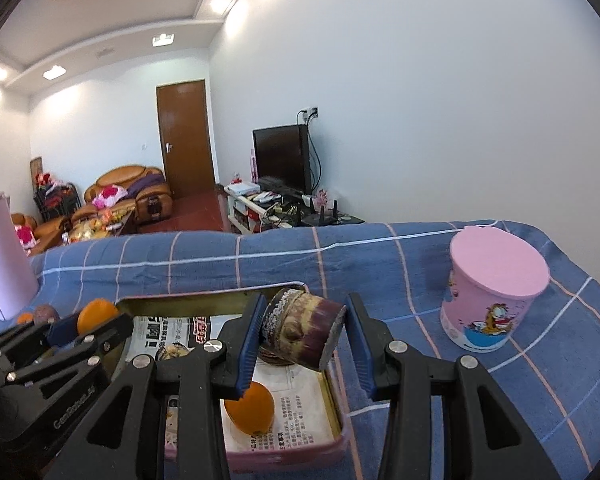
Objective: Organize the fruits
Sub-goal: 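Carry the orange in the left tool and taro cylinder in the right tool over the tin, then open the left tool to drop the orange into the tin while the right tool releases the cylinder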
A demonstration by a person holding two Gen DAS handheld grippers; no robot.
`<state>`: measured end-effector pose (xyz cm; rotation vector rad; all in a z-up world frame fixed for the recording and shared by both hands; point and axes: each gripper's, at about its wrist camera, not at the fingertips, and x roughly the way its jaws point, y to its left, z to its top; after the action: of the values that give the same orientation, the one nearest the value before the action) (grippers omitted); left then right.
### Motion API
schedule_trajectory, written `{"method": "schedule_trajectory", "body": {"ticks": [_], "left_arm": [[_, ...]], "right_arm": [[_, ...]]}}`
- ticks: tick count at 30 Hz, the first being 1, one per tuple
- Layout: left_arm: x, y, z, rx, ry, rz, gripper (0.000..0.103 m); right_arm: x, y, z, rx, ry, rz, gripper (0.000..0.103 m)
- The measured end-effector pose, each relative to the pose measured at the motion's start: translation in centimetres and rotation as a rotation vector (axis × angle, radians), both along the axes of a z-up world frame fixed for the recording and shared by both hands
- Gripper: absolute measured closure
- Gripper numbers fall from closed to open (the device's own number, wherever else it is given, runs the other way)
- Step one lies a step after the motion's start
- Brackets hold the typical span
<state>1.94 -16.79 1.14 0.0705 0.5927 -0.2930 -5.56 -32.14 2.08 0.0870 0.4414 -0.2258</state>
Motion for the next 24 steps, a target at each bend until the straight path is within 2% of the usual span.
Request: {"method": "schedule_trajectory", "body": {"ticks": [5, 10, 19, 24], "left_arm": [[1.4, -0.1, -0.3, 0.038, 0.011, 0.044, 0.067], [2.9, -0.2, -1.6, 0.058, 0.086, 0.05, 0.068], [2.6, -1.0, -1.6, 0.077, 0.092, 0.032, 0.068], [2.6, -1.1, -1.4, 0.068, 0.093, 0.032, 0.067]], "right_arm": [[1.5, 0.8, -0.2, -0.003, 0.022, 0.027, 0.06], [3.2, 1.3, -0.6, 0.011, 0.077, 0.067, 0.06], [4.3, 1.5, -1.6, 0.093, 0.146, 0.17, 0.06], [4.3, 1.7, -1.7, 0.109, 0.146, 0.197, 0.06]]}}
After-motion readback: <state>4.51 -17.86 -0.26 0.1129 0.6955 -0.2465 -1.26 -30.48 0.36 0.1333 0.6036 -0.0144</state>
